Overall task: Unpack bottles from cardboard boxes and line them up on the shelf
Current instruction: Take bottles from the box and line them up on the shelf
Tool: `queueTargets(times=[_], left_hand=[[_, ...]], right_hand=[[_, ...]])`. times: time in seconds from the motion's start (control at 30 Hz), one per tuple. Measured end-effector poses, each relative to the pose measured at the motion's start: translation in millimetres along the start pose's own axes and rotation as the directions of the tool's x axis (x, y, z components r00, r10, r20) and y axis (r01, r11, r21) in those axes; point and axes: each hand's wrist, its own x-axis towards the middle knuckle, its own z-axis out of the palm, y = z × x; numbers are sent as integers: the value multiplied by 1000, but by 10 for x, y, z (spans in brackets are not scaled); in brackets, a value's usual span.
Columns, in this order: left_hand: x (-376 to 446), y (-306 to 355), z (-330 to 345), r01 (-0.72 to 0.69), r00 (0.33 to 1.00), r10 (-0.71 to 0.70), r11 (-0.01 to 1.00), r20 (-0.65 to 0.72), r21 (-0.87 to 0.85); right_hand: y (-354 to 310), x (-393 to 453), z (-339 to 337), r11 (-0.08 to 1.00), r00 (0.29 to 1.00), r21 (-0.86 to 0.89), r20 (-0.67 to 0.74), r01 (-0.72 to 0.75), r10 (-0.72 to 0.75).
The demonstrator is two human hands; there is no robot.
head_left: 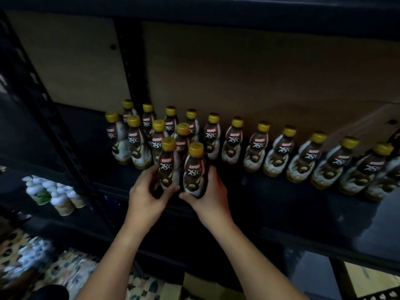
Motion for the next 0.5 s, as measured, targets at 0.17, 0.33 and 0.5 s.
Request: queueTargets(times=[0.17,0.33,0.5], left_hand=[[62,-212,-319,54,996,-53,999,-73,9],[217,-275,-446,73,994,-72,997,-79,11],[285,-231,-393,90,991,-94,995,-99,-43]], right_hand=[[-192,3,431,998,999,-48,-18,43,-44],[-305,84,650,998,996,-62,-86,21,-27],[-364,115,753,997,985,-65,-166,37,-47]])
